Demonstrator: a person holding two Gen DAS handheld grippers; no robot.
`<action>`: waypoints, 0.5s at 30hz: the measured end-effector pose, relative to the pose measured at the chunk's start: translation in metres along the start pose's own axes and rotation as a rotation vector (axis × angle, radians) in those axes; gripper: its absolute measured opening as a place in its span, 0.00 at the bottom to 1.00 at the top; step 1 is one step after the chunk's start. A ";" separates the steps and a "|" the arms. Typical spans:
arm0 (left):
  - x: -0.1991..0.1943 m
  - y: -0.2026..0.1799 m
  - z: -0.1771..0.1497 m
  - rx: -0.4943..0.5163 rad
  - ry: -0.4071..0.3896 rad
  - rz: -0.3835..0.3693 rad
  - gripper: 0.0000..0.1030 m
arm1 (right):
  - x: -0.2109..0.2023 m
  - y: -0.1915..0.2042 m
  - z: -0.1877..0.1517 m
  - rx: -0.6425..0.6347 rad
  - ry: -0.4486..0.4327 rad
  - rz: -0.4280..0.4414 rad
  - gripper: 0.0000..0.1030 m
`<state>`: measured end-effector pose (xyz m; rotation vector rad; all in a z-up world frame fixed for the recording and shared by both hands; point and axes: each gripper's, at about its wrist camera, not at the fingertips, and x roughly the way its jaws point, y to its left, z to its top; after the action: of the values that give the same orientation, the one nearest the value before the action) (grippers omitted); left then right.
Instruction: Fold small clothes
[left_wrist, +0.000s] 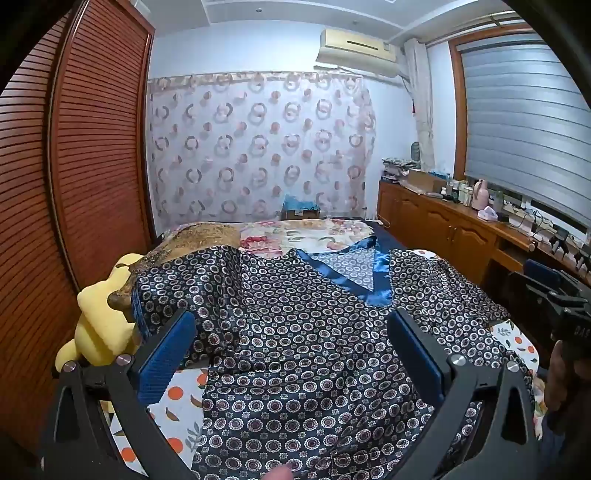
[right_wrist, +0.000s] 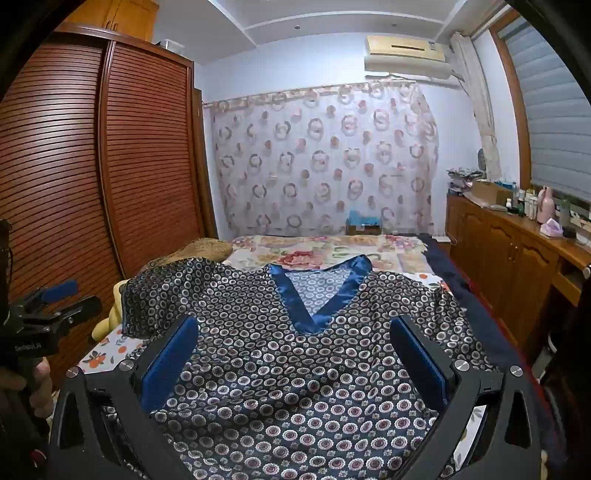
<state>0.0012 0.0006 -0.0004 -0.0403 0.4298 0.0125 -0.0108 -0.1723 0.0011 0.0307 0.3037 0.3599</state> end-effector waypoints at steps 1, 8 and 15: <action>-0.001 -0.001 0.000 0.011 -0.016 0.004 1.00 | 0.000 0.000 0.000 -0.001 -0.007 0.000 1.00; -0.002 -0.002 0.000 0.017 -0.017 0.009 1.00 | -0.002 0.001 -0.001 0.005 -0.012 -0.005 1.00; -0.004 -0.002 0.001 0.016 -0.020 0.008 1.00 | 0.001 0.001 -0.001 0.002 -0.009 -0.002 1.00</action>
<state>-0.0018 -0.0017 0.0023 -0.0223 0.4101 0.0174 -0.0109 -0.1709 -0.0004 0.0339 0.2948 0.3570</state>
